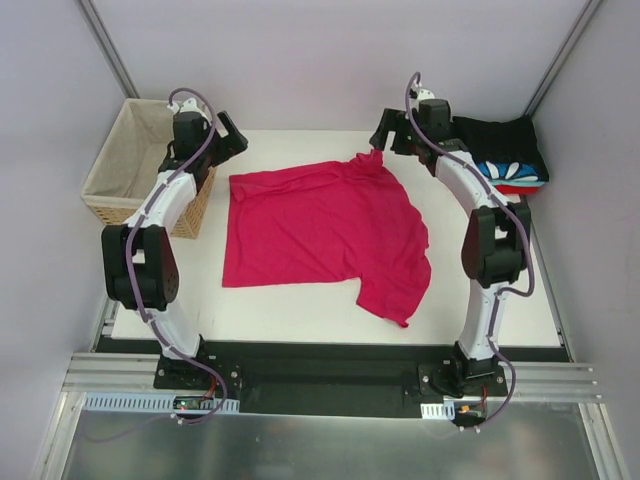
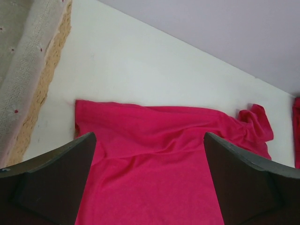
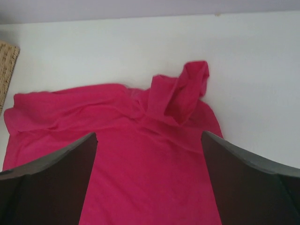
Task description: Fold and stack the t-shirts
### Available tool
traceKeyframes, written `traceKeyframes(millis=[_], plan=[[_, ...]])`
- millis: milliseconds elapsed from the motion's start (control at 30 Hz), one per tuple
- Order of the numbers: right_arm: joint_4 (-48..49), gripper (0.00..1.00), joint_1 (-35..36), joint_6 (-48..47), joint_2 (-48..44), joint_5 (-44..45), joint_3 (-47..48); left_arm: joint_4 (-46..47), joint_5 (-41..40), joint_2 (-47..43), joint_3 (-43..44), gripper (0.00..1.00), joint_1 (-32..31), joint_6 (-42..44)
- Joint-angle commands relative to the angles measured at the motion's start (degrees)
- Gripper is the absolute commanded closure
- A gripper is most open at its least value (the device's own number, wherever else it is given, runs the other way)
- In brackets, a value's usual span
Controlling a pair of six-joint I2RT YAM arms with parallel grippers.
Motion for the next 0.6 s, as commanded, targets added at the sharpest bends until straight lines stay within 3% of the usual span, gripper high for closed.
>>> traceKeyframes(millis=[0,200,300,400,567], plan=[[3.7,0.03,0.9,-0.6,-14.7,2.2,-7.2,0.1,3.0,-9.0,0.2,0.01,-0.4,-2.3],[-2.7,0.03,5.6,-0.6,-30.5,3.5,-23.6,-0.7,8.8,-24.7,-15.9,0.01,-1.3,-12.8],[-9.3,0.03,10.6,-0.6,-35.0,10.0,-30.6,-5.1,6.8,-30.9,-24.1,0.01,-5.3,-12.6],[-16.6,0.03,14.3,1.7,-38.1,17.5,-35.0,-15.1,4.0,-33.7,-26.8,0.02,-9.4,-10.8],[-17.4,0.03,18.4,5.6,-50.1,22.1,-51.4,-21.4,2.4,-40.6,-36.1,0.04,-10.9,-10.8]])
